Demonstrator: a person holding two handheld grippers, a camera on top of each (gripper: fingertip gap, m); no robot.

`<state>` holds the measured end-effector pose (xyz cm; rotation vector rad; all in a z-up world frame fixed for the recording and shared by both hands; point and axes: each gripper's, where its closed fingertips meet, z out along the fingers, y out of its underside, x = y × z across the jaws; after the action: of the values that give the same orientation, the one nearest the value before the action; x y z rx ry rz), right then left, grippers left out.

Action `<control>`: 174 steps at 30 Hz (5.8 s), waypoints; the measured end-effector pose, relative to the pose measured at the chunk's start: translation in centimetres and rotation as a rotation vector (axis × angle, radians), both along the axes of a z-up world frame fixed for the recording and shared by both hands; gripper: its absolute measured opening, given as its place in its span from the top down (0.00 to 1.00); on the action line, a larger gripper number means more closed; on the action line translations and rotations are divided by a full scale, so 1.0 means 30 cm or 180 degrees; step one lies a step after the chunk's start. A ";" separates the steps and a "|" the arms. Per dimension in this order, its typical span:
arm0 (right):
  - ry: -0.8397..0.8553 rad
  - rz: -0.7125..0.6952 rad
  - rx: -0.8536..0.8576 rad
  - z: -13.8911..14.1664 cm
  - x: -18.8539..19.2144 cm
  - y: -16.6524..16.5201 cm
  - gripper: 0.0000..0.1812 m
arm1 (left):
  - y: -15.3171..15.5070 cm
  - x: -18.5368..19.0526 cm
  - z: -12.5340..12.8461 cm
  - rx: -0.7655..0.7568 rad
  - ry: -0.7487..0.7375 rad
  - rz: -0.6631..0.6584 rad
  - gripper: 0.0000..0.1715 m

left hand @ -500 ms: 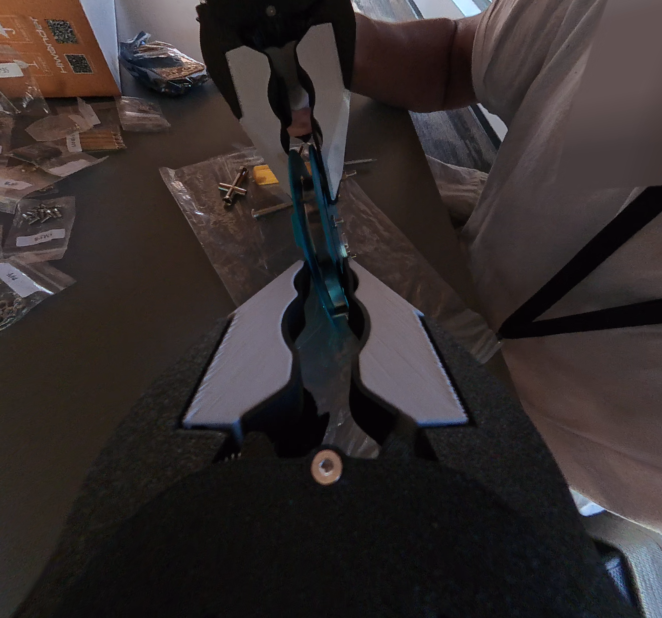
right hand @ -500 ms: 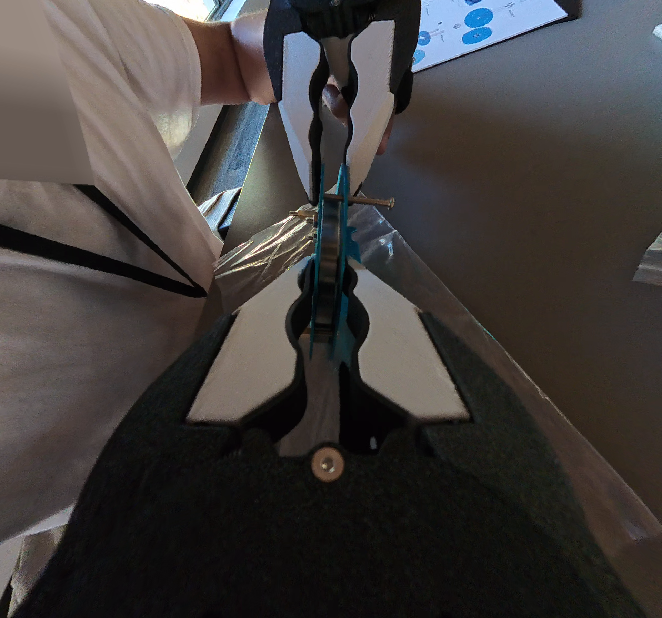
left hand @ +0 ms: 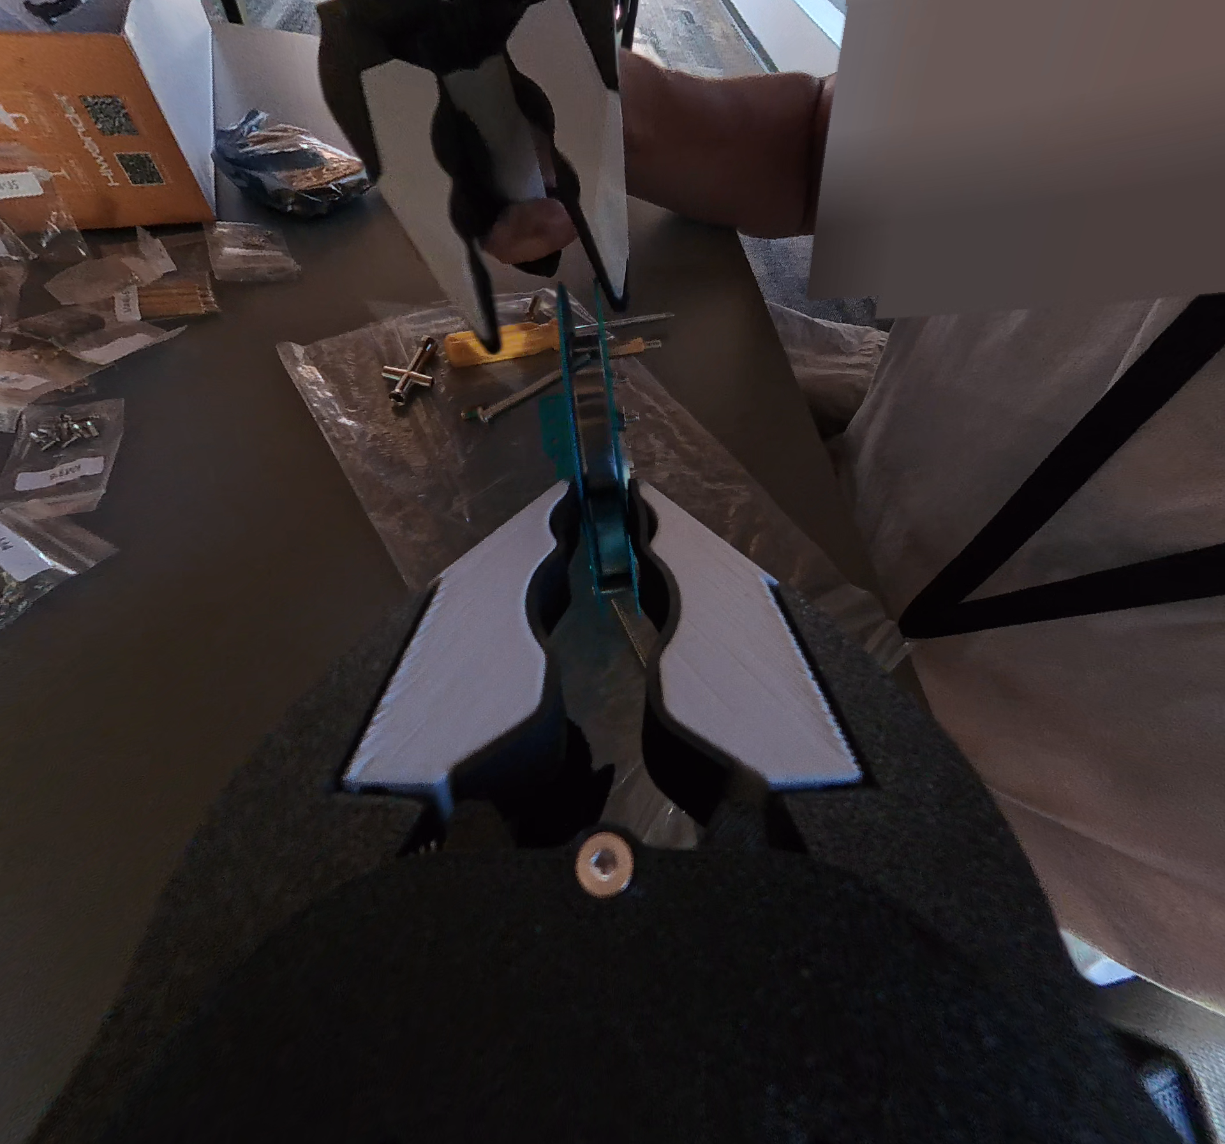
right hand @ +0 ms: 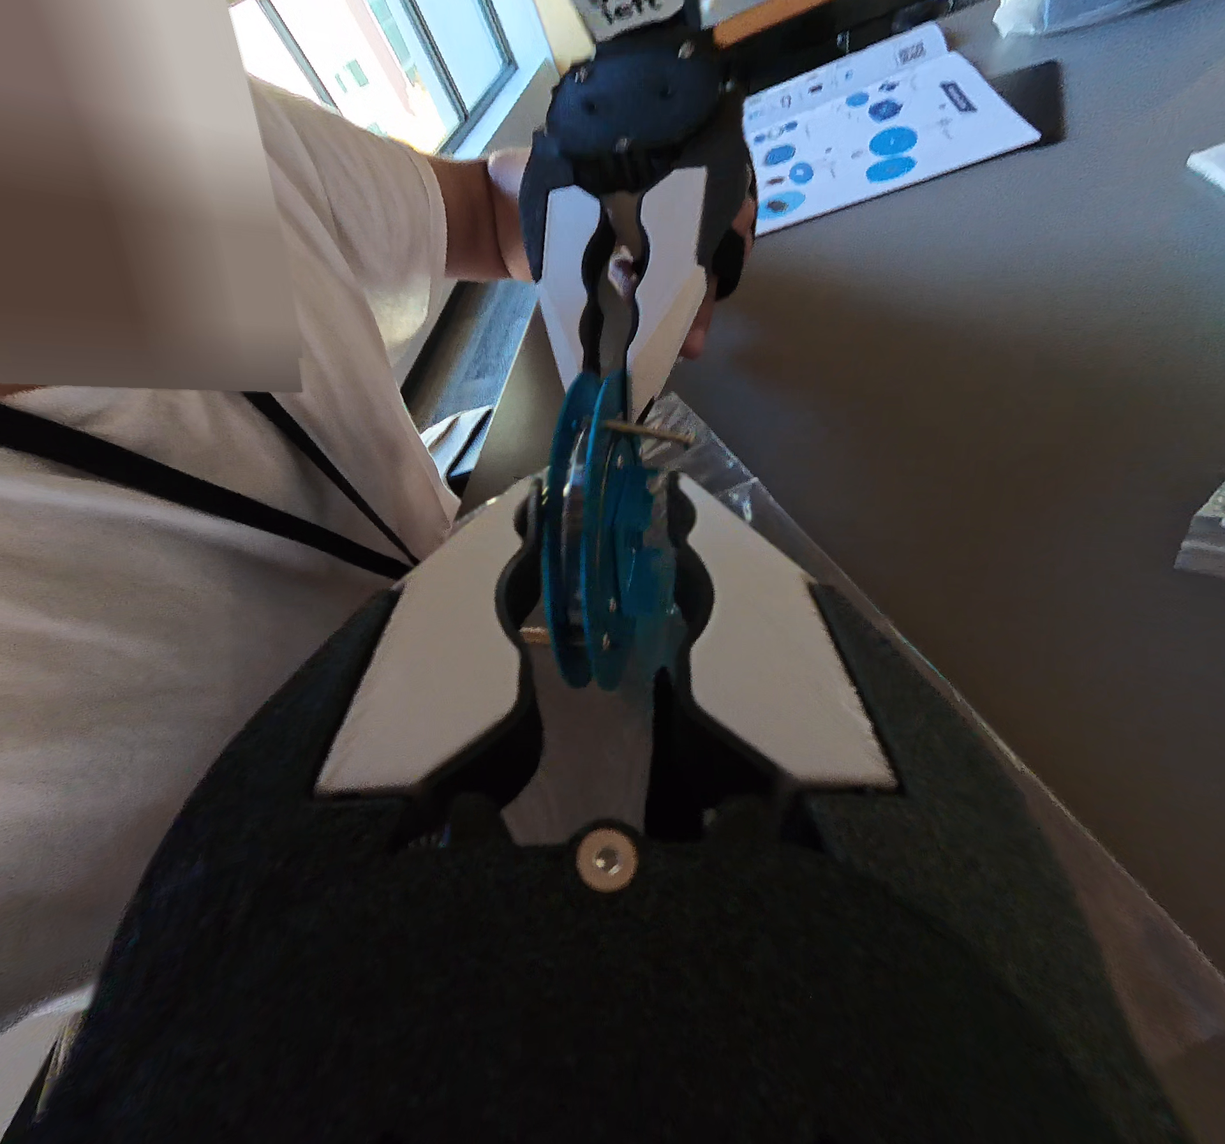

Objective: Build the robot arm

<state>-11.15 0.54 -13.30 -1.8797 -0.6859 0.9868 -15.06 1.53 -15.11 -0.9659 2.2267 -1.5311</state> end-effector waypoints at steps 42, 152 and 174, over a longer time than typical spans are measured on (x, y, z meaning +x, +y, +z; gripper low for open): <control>-0.0390 -0.0057 0.0169 -0.031 -0.027 0.007 0.93 | -0.013 0.050 0.011 -0.0081 -0.0005 0.0399 0.92; 0.1233 0.0703 -0.0917 0.027 -0.051 0.090 0.99 | 0.035 0.067 0.058 0.0667 -0.0690 -0.0318 0.82; 0.1327 0.0930 -0.1120 0.023 -0.062 0.068 0.99 | -0.012 0.060 0.033 0.0556 -0.0256 -0.0402 0.87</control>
<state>-13.01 2.58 -12.61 -1.8050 -0.5686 1.7219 -13.25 1.17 -14.13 -0.7134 2.3565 -1.3706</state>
